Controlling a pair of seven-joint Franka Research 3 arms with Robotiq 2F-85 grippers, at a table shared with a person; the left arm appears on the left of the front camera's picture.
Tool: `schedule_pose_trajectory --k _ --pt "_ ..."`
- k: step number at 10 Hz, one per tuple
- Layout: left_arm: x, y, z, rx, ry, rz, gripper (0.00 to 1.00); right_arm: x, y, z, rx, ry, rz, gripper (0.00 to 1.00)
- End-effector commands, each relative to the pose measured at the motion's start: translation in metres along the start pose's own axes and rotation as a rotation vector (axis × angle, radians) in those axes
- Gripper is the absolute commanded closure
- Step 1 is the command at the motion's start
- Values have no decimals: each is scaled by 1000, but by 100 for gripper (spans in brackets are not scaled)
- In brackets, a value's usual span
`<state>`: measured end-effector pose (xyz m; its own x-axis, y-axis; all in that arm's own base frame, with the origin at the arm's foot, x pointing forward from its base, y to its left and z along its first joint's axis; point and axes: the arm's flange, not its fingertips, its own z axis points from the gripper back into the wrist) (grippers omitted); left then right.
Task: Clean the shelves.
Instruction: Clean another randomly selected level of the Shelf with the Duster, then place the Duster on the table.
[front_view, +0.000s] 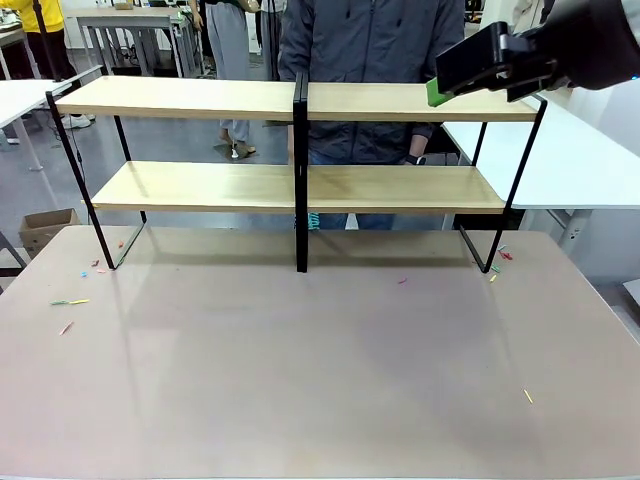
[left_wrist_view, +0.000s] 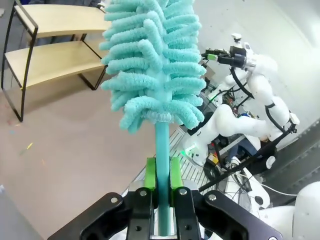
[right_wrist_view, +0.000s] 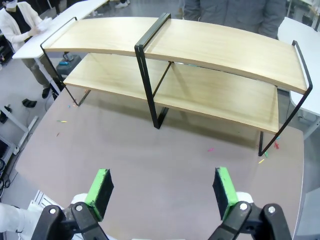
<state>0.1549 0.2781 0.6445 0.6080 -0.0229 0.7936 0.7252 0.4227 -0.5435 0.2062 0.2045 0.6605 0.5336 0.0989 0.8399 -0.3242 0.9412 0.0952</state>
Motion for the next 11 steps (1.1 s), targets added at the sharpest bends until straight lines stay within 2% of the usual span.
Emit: schedule_pose_trajectory --k 1,7,8,9,10,11 --pt "1 -1 4 -13 -3 -26 88 -1 -1 0 1 -1 -7 0" --pt "-3 2 1 -15 -1 -15 88 -1 -1 0 1 -1 -7 0" --pt "20 -10 -39 -105 196 -135 88 0 0 0 0 0 0 0" --pt "30 -15 -85 -161 405 -205 88 -12 -29 6 156 159 -74 0" --pt "26 -17 -133 -190 568 -243 88 -36 -79 4 311 318 -221 0" --pt "19 -9 -180 -235 762 -284 88 -66 -133 -7 424 405 -392 0"
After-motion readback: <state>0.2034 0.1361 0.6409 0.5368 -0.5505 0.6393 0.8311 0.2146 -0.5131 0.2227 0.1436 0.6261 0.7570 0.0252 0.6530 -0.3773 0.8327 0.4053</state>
